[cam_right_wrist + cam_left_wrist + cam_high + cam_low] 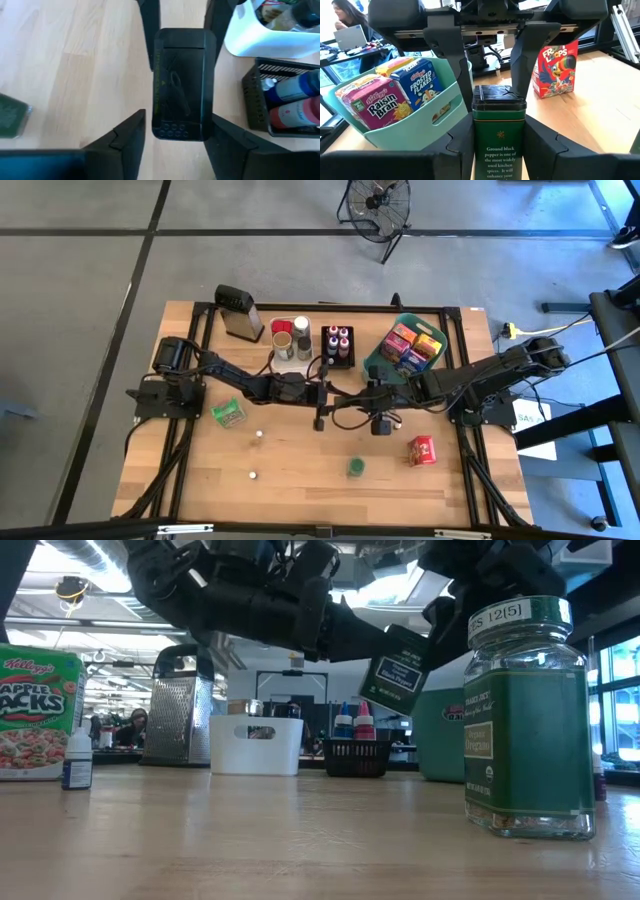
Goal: Pick & Place Kitchen Items
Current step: Put the black spice can into the white bin
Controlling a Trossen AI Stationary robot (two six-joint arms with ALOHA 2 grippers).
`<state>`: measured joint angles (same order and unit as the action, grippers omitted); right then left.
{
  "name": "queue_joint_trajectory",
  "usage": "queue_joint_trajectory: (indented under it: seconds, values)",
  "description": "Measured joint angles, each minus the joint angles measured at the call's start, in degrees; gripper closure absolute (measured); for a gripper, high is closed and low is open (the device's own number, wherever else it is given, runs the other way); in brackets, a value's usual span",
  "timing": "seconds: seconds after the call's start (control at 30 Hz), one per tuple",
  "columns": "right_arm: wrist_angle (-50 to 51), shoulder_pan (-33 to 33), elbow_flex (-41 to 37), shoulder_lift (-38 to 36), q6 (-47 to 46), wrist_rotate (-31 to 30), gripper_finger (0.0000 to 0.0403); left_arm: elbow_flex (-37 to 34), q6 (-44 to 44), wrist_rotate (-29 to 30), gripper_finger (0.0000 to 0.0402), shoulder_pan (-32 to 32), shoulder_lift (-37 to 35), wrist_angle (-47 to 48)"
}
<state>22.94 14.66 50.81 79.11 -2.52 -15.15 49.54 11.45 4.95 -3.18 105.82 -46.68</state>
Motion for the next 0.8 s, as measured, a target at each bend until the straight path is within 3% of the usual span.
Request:
queue_joint_trajectory:
  seconds: [0.13,0.33,0.8]
  values:
    - [0.1,0.0,0.0,0.0,-0.8,-0.2,0.0184,0.0,-0.1,2.0,0.0278,0.0,0.0,0.1]
    - [4.1,0.1,0.0,0.0,-3.1,-6.4,0.0156,0.0,-0.2,4.0,0.0279,0.1,-0.2,0.5]
    - [11.9,5.6,0.0,0.0,-11.7,-27.1,0.0153,0.0,-0.3,6.7,0.0278,0.0,-0.2,1.7]
